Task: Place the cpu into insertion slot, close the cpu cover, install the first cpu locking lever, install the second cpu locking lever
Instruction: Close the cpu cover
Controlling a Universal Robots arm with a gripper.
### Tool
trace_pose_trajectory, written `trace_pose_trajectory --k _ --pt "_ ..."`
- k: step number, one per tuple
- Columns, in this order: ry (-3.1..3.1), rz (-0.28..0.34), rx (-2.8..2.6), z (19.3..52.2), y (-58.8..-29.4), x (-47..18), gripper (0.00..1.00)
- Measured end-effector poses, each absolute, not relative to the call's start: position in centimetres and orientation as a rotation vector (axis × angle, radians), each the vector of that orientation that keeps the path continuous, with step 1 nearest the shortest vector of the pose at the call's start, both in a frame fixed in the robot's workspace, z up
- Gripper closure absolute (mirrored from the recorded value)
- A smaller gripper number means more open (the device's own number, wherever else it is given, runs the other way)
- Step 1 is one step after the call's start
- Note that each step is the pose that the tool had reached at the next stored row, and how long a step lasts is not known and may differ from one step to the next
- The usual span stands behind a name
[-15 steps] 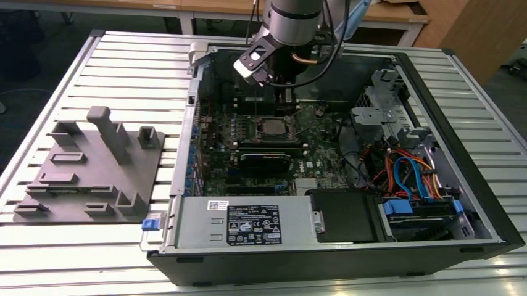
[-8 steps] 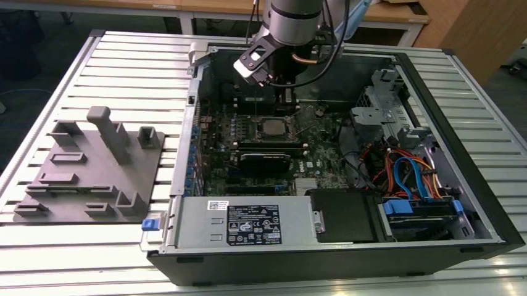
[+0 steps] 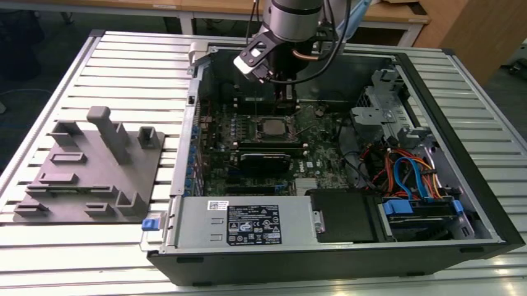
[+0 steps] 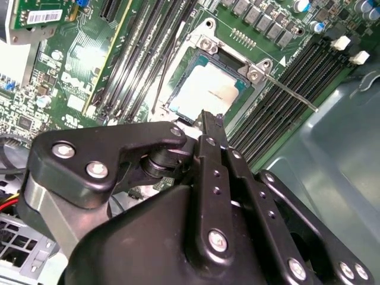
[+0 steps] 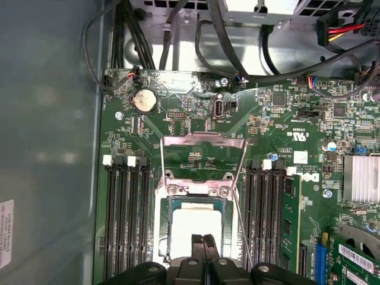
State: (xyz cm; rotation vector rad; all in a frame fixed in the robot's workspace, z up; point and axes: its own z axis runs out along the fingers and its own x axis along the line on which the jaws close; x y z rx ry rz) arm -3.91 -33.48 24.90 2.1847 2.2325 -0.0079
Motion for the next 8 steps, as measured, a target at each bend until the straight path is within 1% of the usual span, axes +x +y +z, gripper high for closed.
trace_pose_trajectory --k 3,8 --pt "2.232 -0.010 2.185 24.99 -33.48 -3.89 0.90" --pt "2.241 -0.034 2.192 25.01 -33.48 -3.46 0.90"
